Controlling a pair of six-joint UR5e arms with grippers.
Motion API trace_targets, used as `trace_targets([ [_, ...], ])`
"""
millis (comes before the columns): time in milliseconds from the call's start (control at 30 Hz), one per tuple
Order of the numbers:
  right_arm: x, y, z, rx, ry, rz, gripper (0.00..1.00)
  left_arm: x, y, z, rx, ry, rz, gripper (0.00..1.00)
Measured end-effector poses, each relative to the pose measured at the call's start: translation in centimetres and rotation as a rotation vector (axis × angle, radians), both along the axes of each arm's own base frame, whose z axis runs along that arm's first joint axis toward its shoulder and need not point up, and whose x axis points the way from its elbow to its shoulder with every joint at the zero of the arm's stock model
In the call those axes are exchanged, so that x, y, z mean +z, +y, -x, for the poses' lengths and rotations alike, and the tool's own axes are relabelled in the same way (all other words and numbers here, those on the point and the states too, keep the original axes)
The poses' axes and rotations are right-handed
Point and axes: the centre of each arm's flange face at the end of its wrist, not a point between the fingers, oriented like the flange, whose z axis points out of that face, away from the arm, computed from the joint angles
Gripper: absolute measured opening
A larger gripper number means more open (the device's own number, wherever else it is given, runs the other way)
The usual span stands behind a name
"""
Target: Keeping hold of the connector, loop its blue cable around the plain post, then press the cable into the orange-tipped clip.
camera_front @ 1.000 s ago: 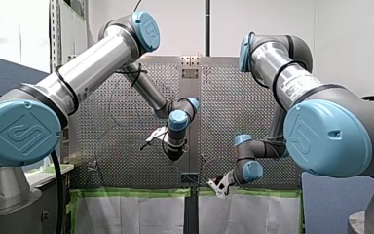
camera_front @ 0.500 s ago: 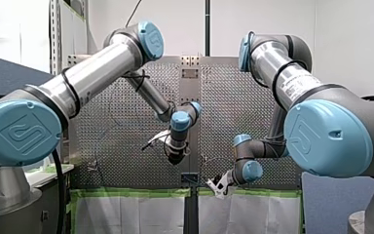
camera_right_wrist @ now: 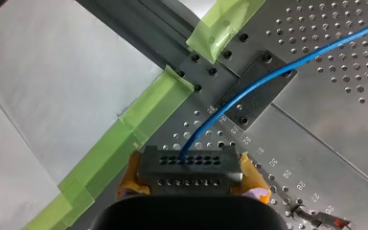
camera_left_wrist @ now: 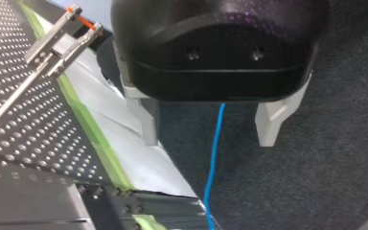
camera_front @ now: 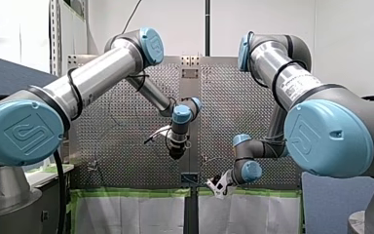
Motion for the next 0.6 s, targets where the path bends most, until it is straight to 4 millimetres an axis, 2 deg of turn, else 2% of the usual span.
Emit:
trace_targets([
  [267, 0.1, -0.1, -0.2, -0.019, 0.027, 0.043, 0.00, -2.0, 0.6, 0.5, 0.001, 0.097, -0.055, 1.00],
  [600, 0.2, 0.2, -0.8, -0.009, 0.023, 0.054, 0.00, -0.6, 1.0, 0.0, 0.000, 0.162, -0.064, 1.00],
])
